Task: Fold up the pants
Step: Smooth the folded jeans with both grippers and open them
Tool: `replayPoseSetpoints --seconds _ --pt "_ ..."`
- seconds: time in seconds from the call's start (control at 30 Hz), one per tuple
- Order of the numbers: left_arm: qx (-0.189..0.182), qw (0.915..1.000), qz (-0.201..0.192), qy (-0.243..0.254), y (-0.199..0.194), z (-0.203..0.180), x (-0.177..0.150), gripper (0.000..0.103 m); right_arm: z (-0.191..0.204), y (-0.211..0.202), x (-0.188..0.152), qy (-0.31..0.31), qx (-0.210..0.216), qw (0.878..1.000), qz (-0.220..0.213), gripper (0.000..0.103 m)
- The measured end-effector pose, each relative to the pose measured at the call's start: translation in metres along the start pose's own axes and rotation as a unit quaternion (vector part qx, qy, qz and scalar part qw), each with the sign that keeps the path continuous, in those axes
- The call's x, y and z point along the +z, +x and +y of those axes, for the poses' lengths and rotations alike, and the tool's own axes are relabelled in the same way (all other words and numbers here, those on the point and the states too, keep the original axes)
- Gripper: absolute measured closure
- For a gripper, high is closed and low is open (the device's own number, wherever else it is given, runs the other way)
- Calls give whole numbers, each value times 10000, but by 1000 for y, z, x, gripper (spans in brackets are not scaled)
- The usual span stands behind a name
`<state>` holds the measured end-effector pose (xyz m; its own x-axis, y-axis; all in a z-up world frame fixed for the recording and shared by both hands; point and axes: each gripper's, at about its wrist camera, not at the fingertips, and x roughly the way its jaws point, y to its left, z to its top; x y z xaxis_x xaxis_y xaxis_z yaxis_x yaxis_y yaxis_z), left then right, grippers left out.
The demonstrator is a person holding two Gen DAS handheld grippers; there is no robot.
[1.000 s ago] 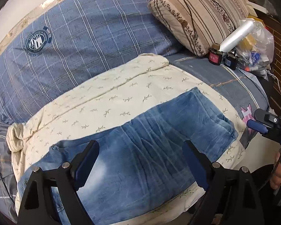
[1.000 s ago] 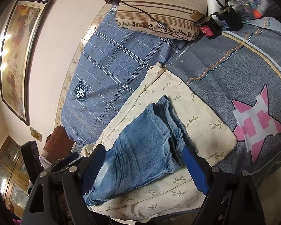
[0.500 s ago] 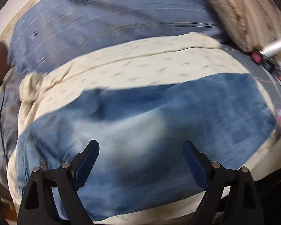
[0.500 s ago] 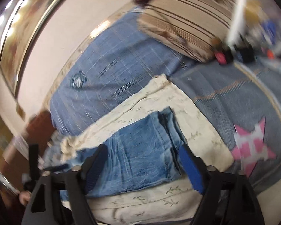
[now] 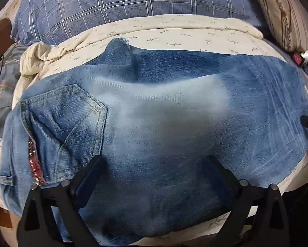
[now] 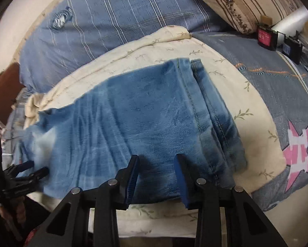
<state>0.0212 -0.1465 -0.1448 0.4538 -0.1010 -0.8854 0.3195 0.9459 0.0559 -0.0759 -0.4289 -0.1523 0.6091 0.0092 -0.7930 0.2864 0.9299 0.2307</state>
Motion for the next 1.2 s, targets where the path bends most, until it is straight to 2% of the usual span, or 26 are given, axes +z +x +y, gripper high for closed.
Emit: replayPoseSetpoints --seconds 0.17,0.27,0.33,0.4,0.47,0.53,0.6,0.63,0.7,0.8,0.9,1.0,1.13,1.2 --pt "-140 9998 -38 154 3 -2 -4 0 6 4 3 196 -210 9996 12 60" --pt "-193 9996 89 172 4 0 -1 0 15 7 6 291 -325 9990 4 48" --pt "-194 9992 267 240 8 -2 6 0 28 11 5 154 -607 9980 12 42" --pt "-238 9983 411 333 12 -4 10 0 41 14 6 44 -991 9951 47 41" --pt "-360 9970 487 479 15 -2 15 0 44 14 8 232 -1128 9933 60 41" --pt "-394 9961 574 540 14 -3 17 0 36 3 9 634 -998 9930 -10 43" --pt "-356 9957 661 538 13 0 22 0 27 -29 6 1032 -843 9898 -505 43" --pt "-339 9959 682 480 9 0 22 0 25 -47 3 1043 -797 9882 -791 43" --pt "-325 9974 542 356 1 3 27 0 21 -80 -5 1014 -750 9839 -1270 42" --pt "-316 9992 195 159 -23 -1 30 0 8 -125 -23 1254 -208 9772 -1700 42" --pt "-321 9994 -103 85 -50 -10 37 0 -2 -145 -38 1665 411 9678 -1842 42" --pt "-296 9985 -442 133 -82 -24 40 0 2 -151 -50 1787 869 9629 -1824 42" --pt "-300 9939 -1055 146 -129 -37 33 0 14 -157 -70 1548 1093 9658 -1769 42" --pt "-313 9919 -1219 164 -141 -35 32 0 20 -156 -78 1494 1228 9660 -1713 42"
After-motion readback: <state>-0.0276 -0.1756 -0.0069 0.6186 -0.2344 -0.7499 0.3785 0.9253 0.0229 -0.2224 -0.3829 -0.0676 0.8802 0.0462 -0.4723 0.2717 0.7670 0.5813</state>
